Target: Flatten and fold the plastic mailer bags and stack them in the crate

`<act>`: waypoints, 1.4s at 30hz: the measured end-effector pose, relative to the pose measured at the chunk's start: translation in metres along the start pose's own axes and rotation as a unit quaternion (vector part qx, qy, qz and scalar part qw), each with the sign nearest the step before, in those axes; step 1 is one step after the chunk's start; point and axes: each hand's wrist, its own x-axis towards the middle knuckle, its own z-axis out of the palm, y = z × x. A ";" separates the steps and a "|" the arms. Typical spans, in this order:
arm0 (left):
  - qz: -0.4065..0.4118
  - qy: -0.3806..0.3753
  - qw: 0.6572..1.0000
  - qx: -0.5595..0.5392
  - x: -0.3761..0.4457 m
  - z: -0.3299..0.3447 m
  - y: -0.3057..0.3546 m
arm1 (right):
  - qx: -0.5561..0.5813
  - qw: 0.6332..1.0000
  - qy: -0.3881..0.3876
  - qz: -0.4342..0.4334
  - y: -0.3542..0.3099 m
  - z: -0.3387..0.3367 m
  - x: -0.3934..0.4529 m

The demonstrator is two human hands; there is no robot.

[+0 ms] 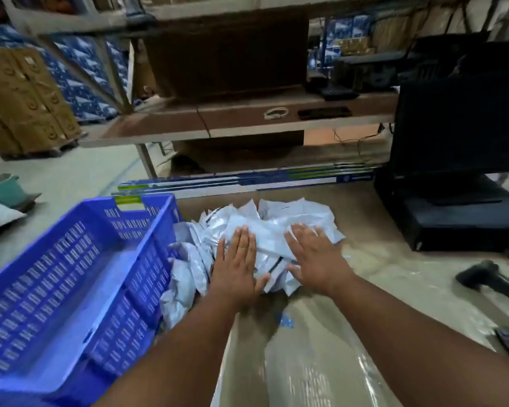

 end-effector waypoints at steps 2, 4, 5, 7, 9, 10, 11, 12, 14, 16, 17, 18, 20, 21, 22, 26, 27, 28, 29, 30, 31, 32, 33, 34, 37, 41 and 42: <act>0.010 -0.008 1.000 -0.014 0.008 0.008 -0.012 | 0.003 0.999 -0.028 0.025 -0.007 0.015 0.014; 0.038 0.009 0.999 0.000 0.018 0.017 -0.021 | 0.012 0.997 -0.047 0.053 -0.013 0.027 0.024; 0.047 0.011 0.999 0.000 0.023 0.023 -0.023 | 0.023 0.996 -0.054 0.066 -0.016 0.034 0.031; 0.048 0.000 0.999 -0.003 0.029 0.030 -0.027 | 0.043 0.993 -0.070 0.090 -0.021 0.040 0.041; 0.042 -0.001 0.999 0.003 0.034 0.037 -0.029 | 0.071 0.990 -0.070 0.103 -0.022 0.041 0.046; 0.038 -0.003 0.999 -0.003 0.036 0.036 -0.028 | 0.080 0.989 -0.067 0.108 -0.020 0.043 0.047; 0.034 -0.004 0.999 -0.013 0.038 0.033 -0.026 | 0.090 0.988 -0.067 0.108 -0.019 0.042 0.047; 0.034 0.002 0.999 -0.024 0.040 0.030 -0.023 | 0.094 0.988 -0.064 0.104 -0.018 0.039 0.047; 0.034 0.008 0.999 -0.030 0.041 0.020 -0.018 | 0.095 0.991 -0.034 0.091 -0.013 0.037 0.044; 0.035 0.013 0.999 -0.028 0.039 0.008 -0.010 | 0.098 0.992 -0.008 0.078 -0.009 0.034 0.036; 0.037 0.017 0.999 -0.019 0.038 0.001 -0.006 | 0.098 0.993 0.003 0.072 -0.007 0.032 0.030; 0.039 0.024 0.999 -0.014 0.036 -0.006 -0.001 | 0.099 0.993 0.011 0.062 -0.005 0.029 0.023; 0.050 0.052 0.997 -0.014 0.029 -0.016 0.008 | 0.090 0.996 0.012 0.027 -0.002 0.022 0.006; 0.061 0.071 0.996 -0.011 0.023 -0.019 0.012 | 0.085 0.996 0.015 0.003 -0.001 0.019 -0.006; 0.073 0.091 0.993 -0.006 0.016 -0.018 0.017 | 0.082 0.996 0.021 -0.020 0.000 0.017 -0.020; 0.124 0.132 0.984 -0.001 -0.038 -0.010 0.044 | 0.088 0.991 0.046 -0.085 -0.004 0.018 -0.085; 0.131 0.123 0.984 -0.005 -0.056 -0.010 0.053 | 0.090 0.989 0.054 -0.102 -0.006 0.021 -0.102; 0.137 0.111 0.984 -0.008 -0.074 -0.010 0.063 | 0.091 0.987 0.060 -0.116 -0.008 0.023 -0.118; 0.139 0.098 0.985 -0.011 -0.092 -0.008 0.071 | 0.094 0.986 0.060 -0.127 -0.010 0.026 -0.136; 0.136 0.086 0.987 -0.015 -0.110 -0.004 0.080 | 0.101 0.984 0.056 -0.133 -0.013 0.029 -0.153; 0.129 0.071 0.989 -0.022 -0.128 0.002 0.089 | 0.107 0.984 0.042 -0.138 -0.016 0.032 -0.170; 0.123 0.057 0.990 -0.032 -0.146 0.010 0.097 | 0.108 0.984 0.020 -0.143 -0.018 0.035 -0.185; 0.121 0.044 0.991 -0.045 -0.162 0.017 0.105 | 0.107 0.983 -0.006 -0.146 -0.019 0.038 -0.199; 0.120 0.032 0.991 -0.059 -0.175 0.022 0.111 | 0.106 0.983 -0.033 -0.148 -0.021 0.039 -0.209; 0.100 0.016 0.990 -0.094 -0.194 0.024 0.119 | 0.131 0.977 -0.119 -0.117 -0.024 0.029 -0.217; 0.073 -0.028 0.990 -0.114 -0.200 0.018 0.118 | 0.125 0.971 -0.180 -0.097 -0.035 0.027 -0.220; 0.072 -0.038 0.990 -0.115 -0.200 0.018 0.118 | 0.118 0.970 -0.188 -0.097 -0.036 0.027 -0.220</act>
